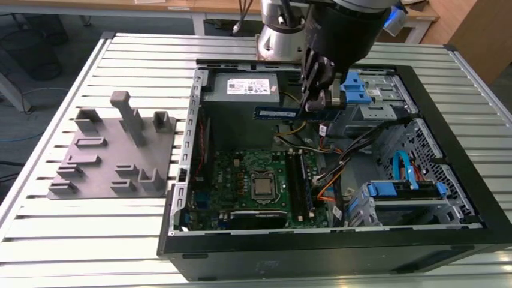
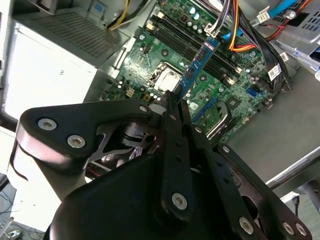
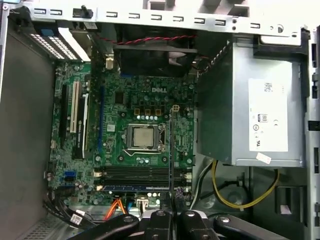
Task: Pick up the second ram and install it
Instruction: 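Pick up the second ram and move it above second insertion slot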
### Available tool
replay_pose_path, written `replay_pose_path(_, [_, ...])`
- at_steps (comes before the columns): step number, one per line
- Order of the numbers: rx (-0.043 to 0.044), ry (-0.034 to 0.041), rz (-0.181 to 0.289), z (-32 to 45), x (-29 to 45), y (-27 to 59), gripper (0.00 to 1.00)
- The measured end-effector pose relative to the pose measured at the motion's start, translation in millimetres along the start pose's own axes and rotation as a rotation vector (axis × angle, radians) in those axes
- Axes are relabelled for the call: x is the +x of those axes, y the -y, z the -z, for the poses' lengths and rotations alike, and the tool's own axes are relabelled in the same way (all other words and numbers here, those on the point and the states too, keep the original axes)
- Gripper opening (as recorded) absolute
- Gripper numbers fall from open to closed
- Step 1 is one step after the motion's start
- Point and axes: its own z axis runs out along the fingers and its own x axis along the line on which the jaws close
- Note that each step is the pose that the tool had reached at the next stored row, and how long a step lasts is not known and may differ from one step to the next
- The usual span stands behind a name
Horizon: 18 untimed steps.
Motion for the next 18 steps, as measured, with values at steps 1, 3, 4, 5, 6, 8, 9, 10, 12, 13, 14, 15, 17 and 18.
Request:
replay_pose_path(1, [0.0,-0.0001,0.0,-1.3,0.7,0.0,0.14])
replay_pose_path(3, [0.0,0.0,0.0,-3.6,1.4,0.2,0.14])
replay_pose_path(4, [0.0,0.0,0.0,-4.2,1.5,0.3,0.14])
replay_pose_path(5, [-0.0001,-0.0001,0.0,-4.4,1.5,0.3,0.14])
replay_pose_path(6, [-0.0001,-0.0002,0.0,-4.3,1.5,0.3,0.14])
replay_pose_path(8, [-0.0001,-0.0002,0.0,-4.3,1.6,0.3,0.14])
replay_pose_path(9, [0.0,-0.0001,0.0,-4.4,1.5,0.4,0.14])
replay_pose_path(10, [0.0,-0.0001,0.0,-4.4,1.6,0.4,0.14])
replay_pose_path(12, [0.0,0.0,0.0,-4.4,1.5,0.4,0.14])
replay_pose_path(13, [0.0,0.0,0.0,-4.4,1.5,0.4,0.14])
replay_pose_path(14, [0.0,0.0001,0.0,-4.6,1.7,0.4,0.14])
replay_pose_path(15, [0.0,0.0001,0.0,-4.9,2.2,0.5,0.14])
replay_pose_path(17, [-0.0001,-0.0002,0.0,-5.8,3.8,0.5,0.14])
replay_pose_path(18, [0.0,0.0001,0.0,-6.9,4.9,0.6,0.14])
